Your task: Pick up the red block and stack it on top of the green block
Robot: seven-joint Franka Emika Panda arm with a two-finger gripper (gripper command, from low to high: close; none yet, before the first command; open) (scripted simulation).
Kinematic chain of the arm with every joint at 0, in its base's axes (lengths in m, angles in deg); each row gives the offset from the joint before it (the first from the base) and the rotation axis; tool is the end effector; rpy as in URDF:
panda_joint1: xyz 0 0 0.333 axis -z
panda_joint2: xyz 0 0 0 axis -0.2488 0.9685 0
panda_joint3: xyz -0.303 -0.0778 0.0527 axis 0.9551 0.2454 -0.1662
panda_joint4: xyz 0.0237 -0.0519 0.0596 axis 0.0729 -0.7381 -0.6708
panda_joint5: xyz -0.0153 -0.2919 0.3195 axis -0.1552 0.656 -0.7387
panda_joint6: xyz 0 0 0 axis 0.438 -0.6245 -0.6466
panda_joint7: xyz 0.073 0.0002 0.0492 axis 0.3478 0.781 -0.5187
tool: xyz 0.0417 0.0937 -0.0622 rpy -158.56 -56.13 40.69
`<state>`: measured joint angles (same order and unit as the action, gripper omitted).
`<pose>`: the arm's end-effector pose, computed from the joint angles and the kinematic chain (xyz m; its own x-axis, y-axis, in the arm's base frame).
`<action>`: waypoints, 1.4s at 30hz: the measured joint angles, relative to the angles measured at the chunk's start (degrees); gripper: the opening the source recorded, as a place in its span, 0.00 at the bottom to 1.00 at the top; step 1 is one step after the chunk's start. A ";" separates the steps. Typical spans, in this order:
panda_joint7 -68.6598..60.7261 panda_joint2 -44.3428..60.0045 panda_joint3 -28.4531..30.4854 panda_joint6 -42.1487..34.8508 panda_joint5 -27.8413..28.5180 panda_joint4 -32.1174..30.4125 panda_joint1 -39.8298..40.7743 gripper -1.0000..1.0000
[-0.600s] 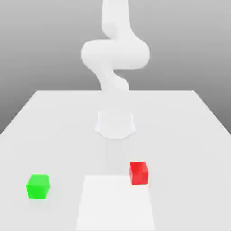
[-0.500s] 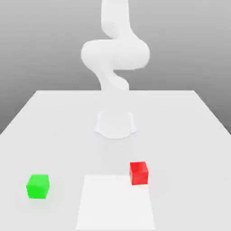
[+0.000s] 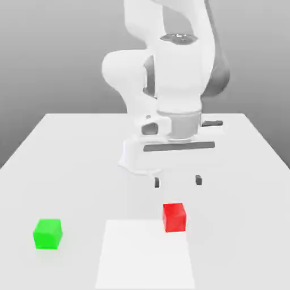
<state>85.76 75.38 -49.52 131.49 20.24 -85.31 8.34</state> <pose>0.3446 0.0741 0.1583 0.7718 -0.6356 0.0192 -0.6352 -0.7720 -0.0226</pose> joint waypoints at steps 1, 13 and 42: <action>0.91 3.17 -0.22 2.51 1.14 -0.19 0.24 0.50; 5.15 14.64 4.67 12.17 6.74 0.78 -3.48 0.00; -31.55 4.58 23.54 -12.87 2.12 15.69 21.15 0.00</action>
<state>54.21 79.96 -25.98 118.62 22.36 -69.62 29.49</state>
